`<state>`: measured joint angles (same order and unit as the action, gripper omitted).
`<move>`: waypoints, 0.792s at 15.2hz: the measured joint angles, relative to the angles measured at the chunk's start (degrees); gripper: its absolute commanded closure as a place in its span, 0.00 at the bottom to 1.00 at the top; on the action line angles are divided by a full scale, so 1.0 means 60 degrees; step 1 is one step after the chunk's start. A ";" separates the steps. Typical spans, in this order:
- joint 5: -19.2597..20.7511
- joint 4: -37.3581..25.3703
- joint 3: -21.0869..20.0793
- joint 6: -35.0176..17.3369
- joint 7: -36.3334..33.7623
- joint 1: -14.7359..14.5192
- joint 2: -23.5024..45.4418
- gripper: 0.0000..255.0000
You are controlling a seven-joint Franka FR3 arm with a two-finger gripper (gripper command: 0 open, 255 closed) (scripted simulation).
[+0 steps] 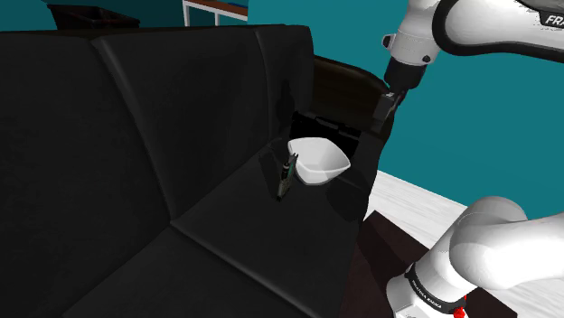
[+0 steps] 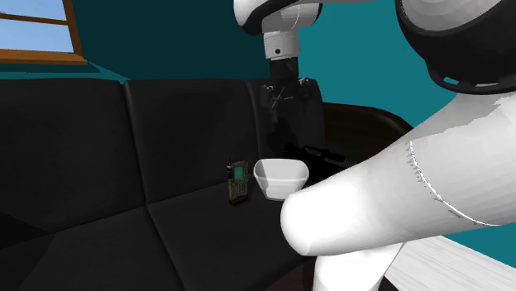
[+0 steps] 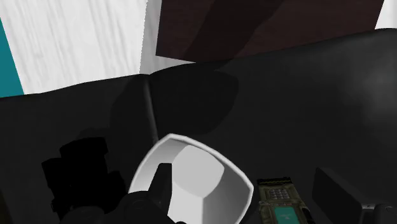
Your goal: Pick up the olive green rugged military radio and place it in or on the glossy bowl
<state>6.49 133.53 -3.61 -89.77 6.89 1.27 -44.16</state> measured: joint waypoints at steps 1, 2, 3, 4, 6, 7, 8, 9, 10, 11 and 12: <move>0.0000 0.0000 0.0000 0.0000 0.0000 0.0000 0.0000 0.00; -0.0092 0.0049 -0.0083 -0.0061 -0.0199 0.0016 0.0043 0.00; -0.0228 0.0060 -0.0209 -0.0171 -0.0515 0.0048 0.0188 0.00; -0.0386 0.0121 -0.0355 -0.0352 -0.0894 0.0087 0.0363 0.00; -0.0733 0.0224 -0.0676 -0.0708 -0.1727 0.0159 0.0709 0.00; -0.0901 0.0156 -0.0842 -0.0851 -0.2151 0.0202 0.0956 0.00; -0.1063 0.0134 -0.1004 -0.1036 -0.2577 0.0245 0.1203 0.00; -0.1183 0.0036 -0.1121 -0.1236 -0.2952 0.0320 0.1528 0.00; -0.1321 -0.0007 -0.1253 -0.1411 -0.3346 0.0369 0.1772 0.00; -0.1460 0.0061 -0.1387 -0.1658 -0.3743 0.0409 0.1975 0.00; -0.1591 0.0094 -0.1526 -0.1898 -0.4147 0.0450 0.2200 0.00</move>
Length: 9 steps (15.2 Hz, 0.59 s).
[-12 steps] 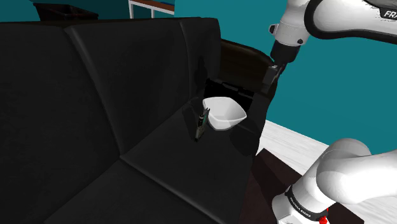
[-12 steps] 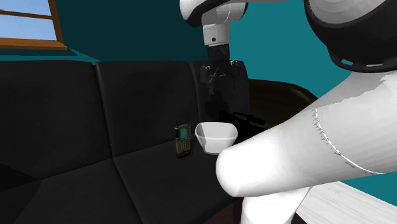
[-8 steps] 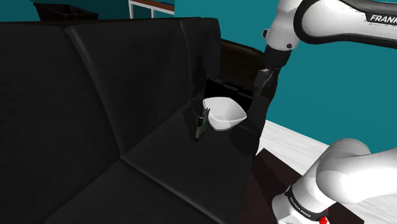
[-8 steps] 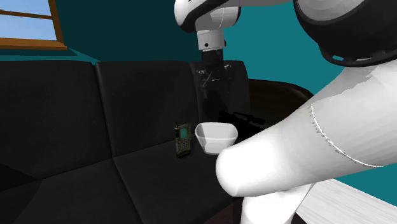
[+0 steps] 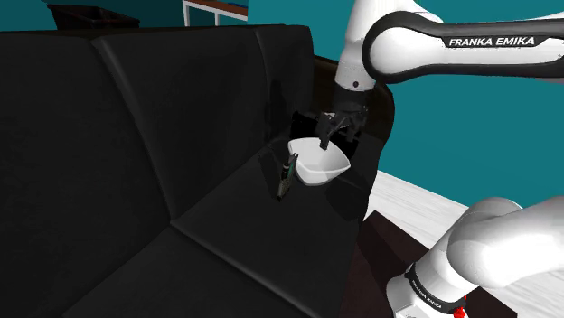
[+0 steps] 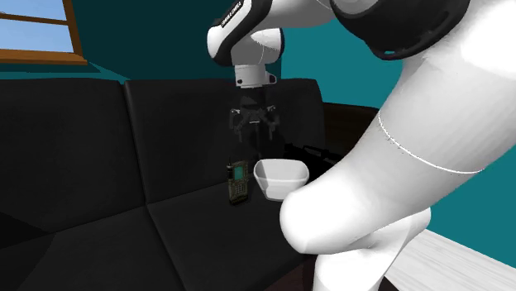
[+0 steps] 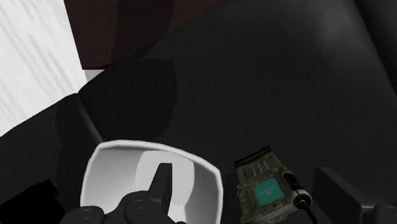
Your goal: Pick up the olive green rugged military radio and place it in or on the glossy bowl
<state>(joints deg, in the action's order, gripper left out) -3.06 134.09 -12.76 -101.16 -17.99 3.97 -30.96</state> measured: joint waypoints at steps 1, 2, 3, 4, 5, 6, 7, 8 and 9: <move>-0.0117 -0.0108 -0.0163 -0.0243 -0.0428 0.0050 0.0359 0.00; -0.0238 -0.0248 -0.0331 -0.0402 -0.0873 0.0080 0.0669 0.00; -0.0344 -0.0255 -0.0457 -0.0641 -0.1271 0.0120 0.0923 0.00; -0.0430 -0.0404 -0.0573 -0.0788 -0.1663 0.0167 0.1213 0.00; -0.0493 -0.0543 -0.0703 -0.1017 -0.2066 0.0218 0.1578 0.00; -0.0545 -0.0686 -0.0802 -0.1217 -0.2444 0.0274 0.1917 0.00; -0.0578 -0.0853 -0.0926 -0.1460 -0.2855 0.0320 0.2321 0.00; -0.0614 -0.0990 -0.1043 -0.1704 -0.3271 0.0350 0.2694 0.00; -0.0645 -0.1143 -0.1125 -0.1866 -0.3657 0.0382 0.2994 0.00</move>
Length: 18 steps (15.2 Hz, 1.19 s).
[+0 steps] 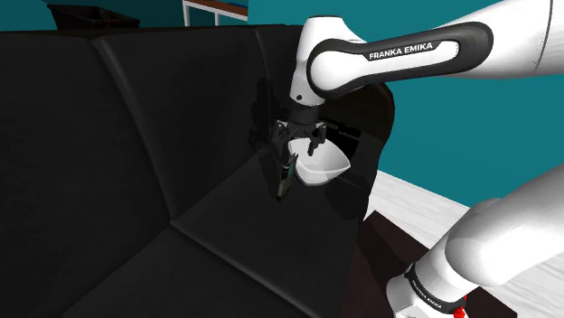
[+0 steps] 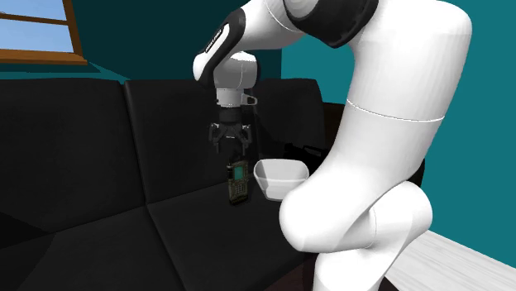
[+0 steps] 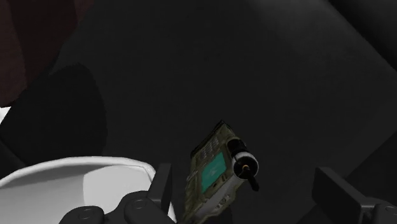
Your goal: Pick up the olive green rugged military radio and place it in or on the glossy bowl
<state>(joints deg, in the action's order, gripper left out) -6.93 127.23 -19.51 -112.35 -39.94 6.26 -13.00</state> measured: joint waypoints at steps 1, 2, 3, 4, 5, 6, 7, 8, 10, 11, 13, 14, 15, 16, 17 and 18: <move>-0.0008 -0.0098 -0.0052 -0.0122 -0.0246 0.0016 0.0211 0.00; -0.0014 -0.0093 -0.0079 -0.0246 -0.0367 0.0022 0.0326 0.00; -0.0009 -0.0053 -0.0095 -0.0373 -0.0428 0.0027 0.0412 0.00; 0.0000 -0.0010 -0.0116 -0.0499 -0.0477 0.0024 0.0494 0.00; -0.0002 0.0075 -0.0127 -0.0617 -0.0494 0.0021 0.0527 0.00; -0.0004 0.0186 -0.0139 -0.0758 -0.0504 0.0015 0.0556 0.00; 0.0000 0.0262 -0.0156 -0.0879 -0.0523 0.0008 0.0601 0.00; 0.0023 0.0328 -0.0165 -0.1029 -0.0530 0.0013 0.0691 0.00; 0.0036 0.0406 -0.0171 -0.1167 -0.0532 0.0016 0.0751 0.00; 0.0036 0.0430 -0.0179 -0.1201 -0.0542 0.0011 0.0760 0.00; 0.0038 0.0447 -0.0183 -0.1230 -0.0545 0.0010 0.0770 0.00; 0.0038 0.0449 -0.0183 -0.1234 -0.0546 0.0009 0.0771 0.00; 0.0038 0.0450 -0.0183 -0.1236 -0.0547 0.0009 0.0771 0.00; 0.0038 0.0450 -0.0183 -0.1236 -0.0547 0.0009 0.0771 1.00; 0.0038 0.0450 -0.0183 -0.1236 -0.0547 0.0009 0.0771 1.00; 0.0038 0.0450 -0.0183 -0.1236 -0.0547 0.0009 0.0771 1.00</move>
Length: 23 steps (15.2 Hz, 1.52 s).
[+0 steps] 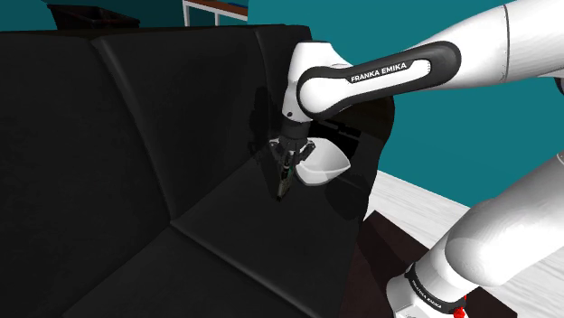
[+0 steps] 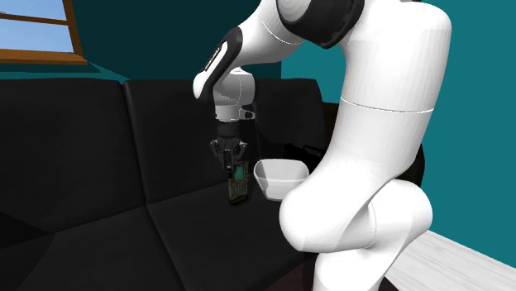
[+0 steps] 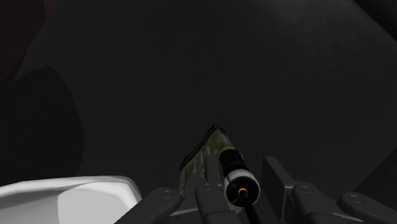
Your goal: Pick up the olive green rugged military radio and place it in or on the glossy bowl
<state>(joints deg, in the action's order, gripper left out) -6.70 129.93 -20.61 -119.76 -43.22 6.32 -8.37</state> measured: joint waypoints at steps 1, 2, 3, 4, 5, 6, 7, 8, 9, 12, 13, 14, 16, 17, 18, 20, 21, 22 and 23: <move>0.0000 -0.0002 0.0000 0.0001 -0.0001 0.0000 -0.0002 1.00; 0.0001 -0.0002 0.0001 0.0003 -0.0001 0.0000 -0.0003 1.00; 0.0001 -0.0002 0.0001 0.0003 -0.0001 0.0000 -0.0004 1.00; 0.0001 -0.0001 0.0001 0.0003 -0.0001 0.0001 -0.0004 1.00; 0.0001 -0.0001 0.0001 0.0003 -0.0001 0.0001 -0.0004 1.00; 0.0001 -0.0001 0.0001 0.0003 0.0000 0.0001 -0.0004 1.00; 0.0001 0.0000 0.0001 0.0002 0.0000 0.0001 -0.0005 1.00; 0.0001 -0.0001 0.0001 0.0003 -0.0001 0.0001 -0.0004 1.00; -0.0004 -0.0037 0.0006 0.0065 0.0004 0.0002 -0.0028 1.00; -0.0028 -0.0242 0.0037 0.0390 0.0029 0.0010 -0.0152 1.00; -0.0034 -0.0330 0.0042 0.0516 0.0024 0.0009 -0.0193 1.00; -0.0040 -0.0421 0.0053 0.0651 0.0029 0.0012 -0.0239 1.00; -0.0059 -0.0580 0.0067 0.0901 0.0029 0.0010 -0.0335 1.00; -0.0066 -0.0656 0.0076 0.1021 0.0031 0.0011 -0.0378 1.00; -0.0064 -0.0793 0.0095 0.1188 0.0043 0.0021 -0.0411 1.00; -0.0086 -0.0931 0.0108 0.1424 0.0040 0.0016 -0.0511 1.00; -0.0087 -0.1054 0.0110 0.1565 0.0024 0.0015 -0.0532 1.00; -0.0089 -0.1153 0.0115 0.1691 0.0017 0.0014 -0.0560 1.00; -0.0086 -0.1259 0.0120 0.1811 0.0011 0.0016 -0.0575 1.00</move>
<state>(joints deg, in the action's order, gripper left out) -7.22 122.38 -19.89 -108.90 -43.15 6.41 -11.82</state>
